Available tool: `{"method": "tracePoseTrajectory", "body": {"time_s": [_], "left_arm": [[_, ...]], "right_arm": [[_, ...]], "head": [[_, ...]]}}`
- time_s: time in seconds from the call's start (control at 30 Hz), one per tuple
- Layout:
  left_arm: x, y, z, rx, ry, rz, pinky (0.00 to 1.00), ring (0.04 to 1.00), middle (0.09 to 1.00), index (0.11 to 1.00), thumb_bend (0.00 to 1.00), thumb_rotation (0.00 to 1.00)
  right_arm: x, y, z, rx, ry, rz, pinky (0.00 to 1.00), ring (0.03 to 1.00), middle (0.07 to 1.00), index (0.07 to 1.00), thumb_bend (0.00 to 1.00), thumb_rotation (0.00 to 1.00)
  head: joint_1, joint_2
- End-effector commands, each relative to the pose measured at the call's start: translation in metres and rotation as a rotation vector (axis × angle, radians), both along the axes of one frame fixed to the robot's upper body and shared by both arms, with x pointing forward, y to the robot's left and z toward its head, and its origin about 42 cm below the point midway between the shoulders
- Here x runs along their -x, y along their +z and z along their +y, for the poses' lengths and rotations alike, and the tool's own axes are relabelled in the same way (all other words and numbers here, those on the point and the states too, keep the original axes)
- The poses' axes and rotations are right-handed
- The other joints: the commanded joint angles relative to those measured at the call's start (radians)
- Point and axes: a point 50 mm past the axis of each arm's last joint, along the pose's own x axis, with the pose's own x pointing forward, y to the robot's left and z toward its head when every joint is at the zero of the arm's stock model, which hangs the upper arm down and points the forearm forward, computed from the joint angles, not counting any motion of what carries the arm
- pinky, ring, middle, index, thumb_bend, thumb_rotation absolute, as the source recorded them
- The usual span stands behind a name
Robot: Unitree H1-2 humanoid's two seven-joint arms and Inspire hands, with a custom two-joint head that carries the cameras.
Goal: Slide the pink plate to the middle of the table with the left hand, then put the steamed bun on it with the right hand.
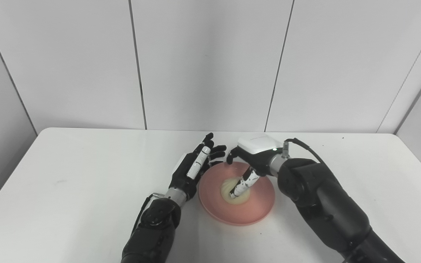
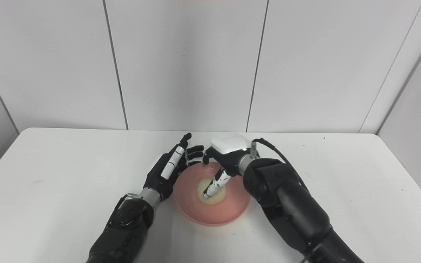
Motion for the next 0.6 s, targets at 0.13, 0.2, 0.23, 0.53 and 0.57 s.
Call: {"method": "tracePoseTrajectory", "body": {"time_s": [0.13, 0.2, 0.23, 0.53, 0.57], "left_arm": [[0.01, -0.027, 0.01, -0.03, 0.006, 0.113, 0.76, 0.829, 0.801, 0.946, 0.75, 0.81], [0.01, -0.027, 0.011, -0.033, 0.007, 0.111, 0.76, 0.83, 0.801, 0.946, 0.74, 0.81], [0.01, -0.027, 0.011, -0.033, 0.007, 0.109, 0.75, 0.828, 0.799, 0.947, 0.74, 0.82], [0.011, -0.025, 0.014, -0.031, 0.015, 0.085, 0.76, 0.82, 0.805, 0.938, 0.74, 0.82], [0.011, -0.025, 0.014, -0.036, 0.019, 0.077, 0.76, 0.821, 0.806, 0.938, 0.74, 0.82]], "right_arm": [[0.005, 0.028, -0.026, -0.295, -0.033, -0.199, 0.58, 0.74, 0.776, 0.697, 0.84, 0.42], [0.003, 0.019, -0.035, -0.38, -0.047, -0.232, 0.58, 0.731, 0.765, 0.698, 0.83, 0.44], [0.001, 0.014, -0.04, -0.418, -0.055, -0.249, 0.57, 0.708, 0.754, 0.706, 0.81, 0.51], [-0.016, -0.068, -0.058, -1.122, -0.249, -0.266, 0.62, 0.704, 0.722, 0.675, 0.72, 0.68], [-0.017, -0.077, -0.059, -1.206, -0.262, -0.247, 0.64, 0.728, 0.736, 0.687, 0.71, 0.71]], "head": [[-0.009, -0.004], [-0.011, -0.004], [-0.011, -0.004], [-0.023, 0.001], [-0.024, 0.001]]}}
